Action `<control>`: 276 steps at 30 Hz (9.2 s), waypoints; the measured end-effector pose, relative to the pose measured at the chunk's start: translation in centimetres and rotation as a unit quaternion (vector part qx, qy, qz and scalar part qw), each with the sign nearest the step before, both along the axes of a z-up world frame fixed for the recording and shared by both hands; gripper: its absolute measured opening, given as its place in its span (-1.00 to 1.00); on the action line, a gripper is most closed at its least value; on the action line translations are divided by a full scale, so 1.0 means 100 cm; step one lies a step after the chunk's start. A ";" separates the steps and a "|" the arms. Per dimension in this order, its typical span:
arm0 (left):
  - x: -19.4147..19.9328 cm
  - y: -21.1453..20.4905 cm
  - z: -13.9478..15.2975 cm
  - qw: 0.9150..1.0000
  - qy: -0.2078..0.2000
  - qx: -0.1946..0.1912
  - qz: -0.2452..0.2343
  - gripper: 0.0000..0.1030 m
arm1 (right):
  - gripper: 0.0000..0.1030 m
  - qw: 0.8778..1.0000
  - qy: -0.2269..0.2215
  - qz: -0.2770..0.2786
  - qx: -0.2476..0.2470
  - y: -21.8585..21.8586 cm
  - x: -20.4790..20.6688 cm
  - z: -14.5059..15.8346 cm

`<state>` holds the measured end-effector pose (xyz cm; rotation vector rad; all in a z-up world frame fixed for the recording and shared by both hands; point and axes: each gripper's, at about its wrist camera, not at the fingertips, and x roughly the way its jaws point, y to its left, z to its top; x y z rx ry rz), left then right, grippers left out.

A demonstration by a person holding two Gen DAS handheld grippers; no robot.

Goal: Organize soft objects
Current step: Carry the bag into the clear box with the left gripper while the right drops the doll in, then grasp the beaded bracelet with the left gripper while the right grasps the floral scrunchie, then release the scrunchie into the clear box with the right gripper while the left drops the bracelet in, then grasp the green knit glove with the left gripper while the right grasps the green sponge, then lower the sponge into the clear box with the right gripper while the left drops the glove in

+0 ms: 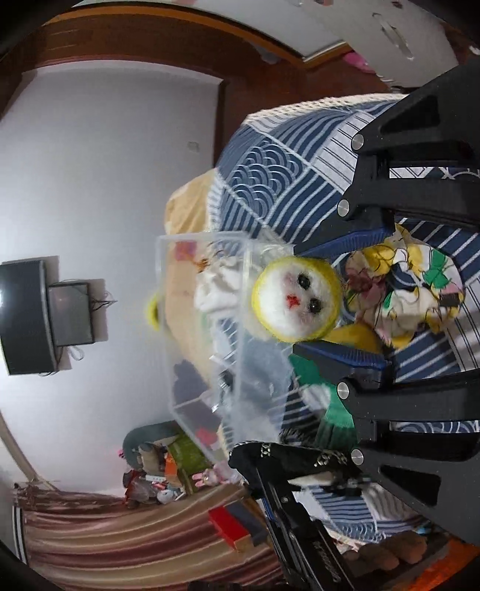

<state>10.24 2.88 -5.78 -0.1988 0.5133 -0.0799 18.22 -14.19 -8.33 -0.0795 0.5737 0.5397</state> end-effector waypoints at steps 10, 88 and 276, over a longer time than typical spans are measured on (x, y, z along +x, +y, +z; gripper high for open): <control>0.002 0.000 0.047 0.997 -0.059 0.044 0.007 -0.71 | -0.20 0.999 -0.042 0.014 0.011 0.009 -0.008 0.030; 0.012 0.058 -0.072 0.989 0.110 0.035 0.097 0.04 | -0.03 0.995 0.064 0.007 -0.072 -0.001 0.008 -0.056; 0.047 0.016 0.039 0.999 -0.022 0.035 0.028 0.67 | 0.51 0.998 -0.049 0.025 0.004 0.030 0.028 0.035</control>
